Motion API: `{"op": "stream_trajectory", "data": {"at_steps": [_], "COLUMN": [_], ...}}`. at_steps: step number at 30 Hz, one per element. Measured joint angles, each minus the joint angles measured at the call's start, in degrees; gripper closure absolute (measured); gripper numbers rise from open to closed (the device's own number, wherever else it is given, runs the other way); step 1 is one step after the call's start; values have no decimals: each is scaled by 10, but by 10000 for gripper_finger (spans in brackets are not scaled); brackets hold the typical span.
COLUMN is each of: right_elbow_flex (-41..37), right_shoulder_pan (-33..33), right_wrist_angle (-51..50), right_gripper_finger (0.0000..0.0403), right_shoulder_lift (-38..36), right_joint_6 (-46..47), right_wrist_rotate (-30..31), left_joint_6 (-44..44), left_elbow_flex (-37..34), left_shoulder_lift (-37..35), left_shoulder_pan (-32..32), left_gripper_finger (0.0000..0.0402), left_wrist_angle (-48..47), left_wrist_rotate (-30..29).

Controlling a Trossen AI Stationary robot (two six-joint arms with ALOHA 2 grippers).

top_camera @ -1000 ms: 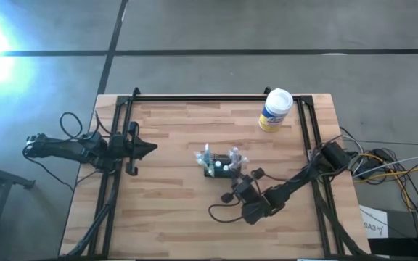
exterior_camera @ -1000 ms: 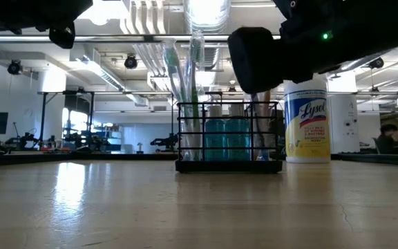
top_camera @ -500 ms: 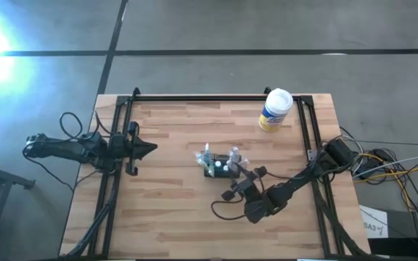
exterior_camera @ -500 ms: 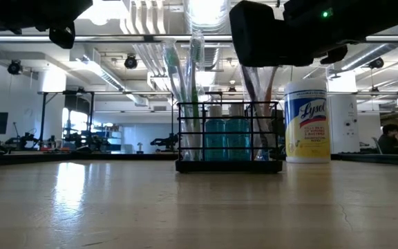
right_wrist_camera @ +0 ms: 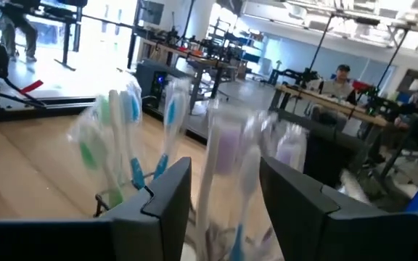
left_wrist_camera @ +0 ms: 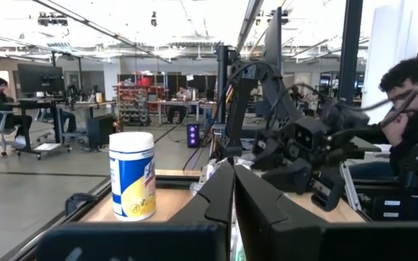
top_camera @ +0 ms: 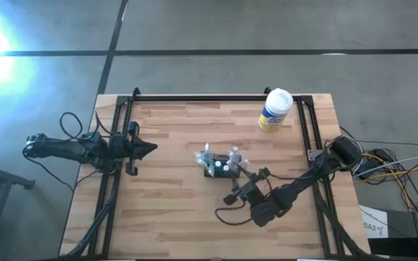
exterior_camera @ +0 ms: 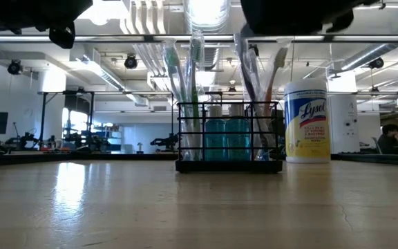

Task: Pick & Place toothbrushing station
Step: Put the purple toothbrush into the black mesh organizer

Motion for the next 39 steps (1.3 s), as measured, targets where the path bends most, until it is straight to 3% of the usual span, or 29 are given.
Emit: {"op": "stream_trajectory", "data": {"at_steps": [6,10,13,15,19,21,26,35,39], "right_elbow_flex": [47,88,103,102,86,66,31,29,27], "right_shoulder_pan": [6,6,4,-6,-53,-75,-104,-107,-108], "right_wrist_angle": [1,-2,-19,-78,-243,-267,-263,-261,-311], "right_gripper_finger": [264,319,375,387,394,394,394,394,394], "right_shoulder_lift": [-33,-66,-103,-132,-204,-216,-199,-178,-177], "right_joint_6": [-175,-307,-342,-298,-79,-21,19,45,87], "right_wrist_rotate": [-11,-83,-175,-245,-359,-360,-382,-375,-375], "left_joint_6": [0,0,0,2,7,9,11,19,17], "left_elbow_flex": [0,0,0,0,0,0,0,0,0], "left_shoulder_lift": [0,0,0,0,0,1,1,1,1], "left_shoulder_pan": [0,0,0,0,0,0,0,0,0], "left_gripper_finger": [390,395,393,388,384,385,395,383,383], "left_wrist_angle": [2,2,3,4,4,3,0,-1,-4], "left_wrist_rotate": [0,0,0,0,0,0,0,0,0]}}
